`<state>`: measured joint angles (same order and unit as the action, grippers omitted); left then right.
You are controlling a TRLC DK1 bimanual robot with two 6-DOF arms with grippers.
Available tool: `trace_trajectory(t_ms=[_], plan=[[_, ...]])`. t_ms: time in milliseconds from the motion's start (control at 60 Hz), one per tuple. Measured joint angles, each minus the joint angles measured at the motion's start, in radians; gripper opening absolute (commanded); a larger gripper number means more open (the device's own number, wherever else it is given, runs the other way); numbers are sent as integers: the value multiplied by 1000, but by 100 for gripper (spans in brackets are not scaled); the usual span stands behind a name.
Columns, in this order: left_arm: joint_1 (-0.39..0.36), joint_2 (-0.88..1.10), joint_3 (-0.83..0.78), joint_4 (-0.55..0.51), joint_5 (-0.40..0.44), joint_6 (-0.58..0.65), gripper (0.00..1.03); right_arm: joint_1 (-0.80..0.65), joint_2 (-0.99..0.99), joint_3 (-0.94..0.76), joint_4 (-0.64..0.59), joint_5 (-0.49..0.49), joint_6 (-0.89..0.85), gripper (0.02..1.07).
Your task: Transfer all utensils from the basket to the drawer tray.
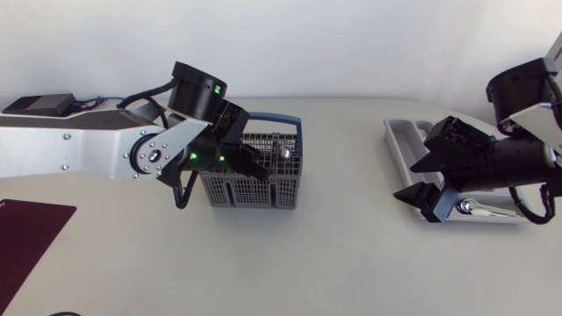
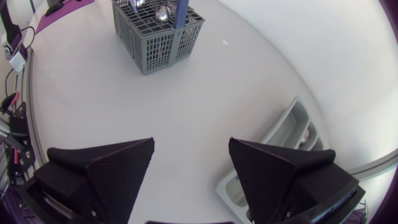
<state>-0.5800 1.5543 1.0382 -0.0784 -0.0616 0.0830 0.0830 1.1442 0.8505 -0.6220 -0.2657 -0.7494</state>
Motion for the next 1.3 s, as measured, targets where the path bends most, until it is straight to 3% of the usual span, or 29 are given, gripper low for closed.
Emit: trace_trajectory(t_ms=[250, 900, 1300], plan=[[-4, 10, 0, 18, 0, 3, 6, 54, 0, -4, 28, 33, 29, 89], [-12, -53, -11, 33, -1, 26, 6, 92, -5, -64, 55, 55, 47, 89], [-33, -228, 10, -102, -8, 49, 6, 100, -46, -67, 57, 54, 47, 89]])
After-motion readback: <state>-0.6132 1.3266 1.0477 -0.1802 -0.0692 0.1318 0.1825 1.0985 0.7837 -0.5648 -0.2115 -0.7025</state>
